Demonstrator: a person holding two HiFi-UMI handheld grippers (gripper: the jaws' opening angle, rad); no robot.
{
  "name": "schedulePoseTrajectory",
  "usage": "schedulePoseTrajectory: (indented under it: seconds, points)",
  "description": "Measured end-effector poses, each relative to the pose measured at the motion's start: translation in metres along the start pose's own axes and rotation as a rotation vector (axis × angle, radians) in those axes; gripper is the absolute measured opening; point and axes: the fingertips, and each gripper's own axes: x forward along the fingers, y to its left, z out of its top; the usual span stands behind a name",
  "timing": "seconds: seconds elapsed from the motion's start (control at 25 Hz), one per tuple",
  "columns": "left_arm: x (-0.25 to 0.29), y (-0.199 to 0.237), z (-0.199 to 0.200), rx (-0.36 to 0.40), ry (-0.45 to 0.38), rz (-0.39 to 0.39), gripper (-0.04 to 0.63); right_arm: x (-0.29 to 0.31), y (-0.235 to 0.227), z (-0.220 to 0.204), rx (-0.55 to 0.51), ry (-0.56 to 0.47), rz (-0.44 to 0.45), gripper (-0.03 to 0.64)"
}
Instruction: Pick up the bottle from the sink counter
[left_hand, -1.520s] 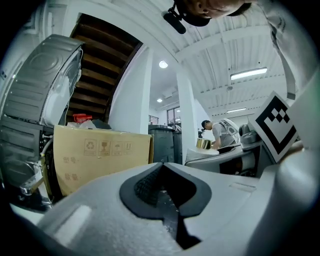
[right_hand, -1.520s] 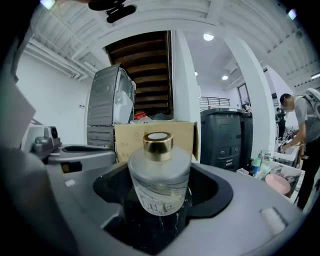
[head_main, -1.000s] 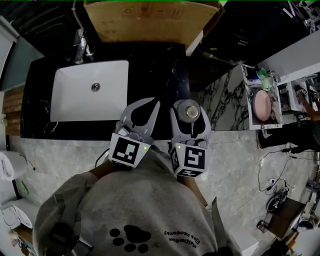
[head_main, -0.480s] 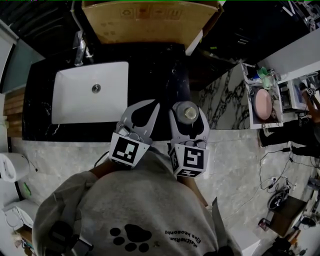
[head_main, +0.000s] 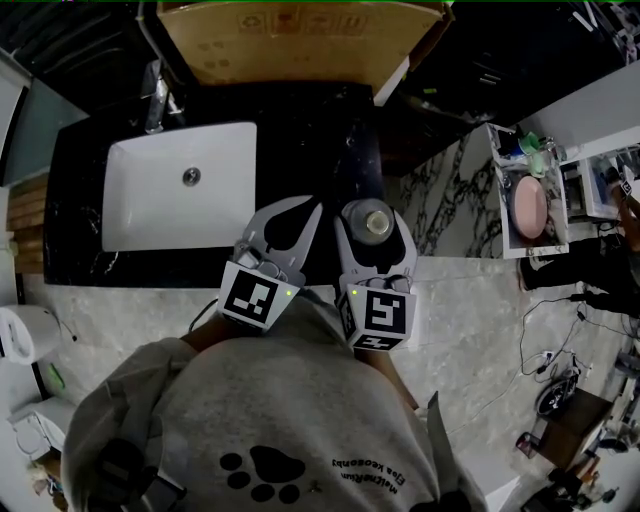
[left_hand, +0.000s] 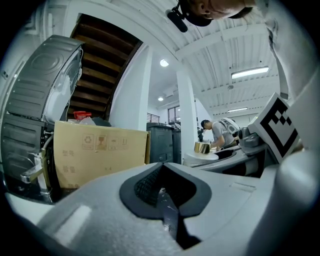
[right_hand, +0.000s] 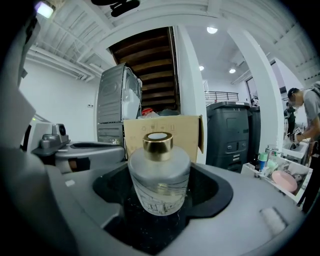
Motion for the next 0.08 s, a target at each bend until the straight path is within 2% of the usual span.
schedulePoseTrajectory:
  seconds: [0.08]
  points:
    - [0.0026,0.0020,-0.0001,0.000,-0.001,-0.002,0.002,0.0036,0.0000,-0.0005,-0.003,0.003,0.003,0.330]
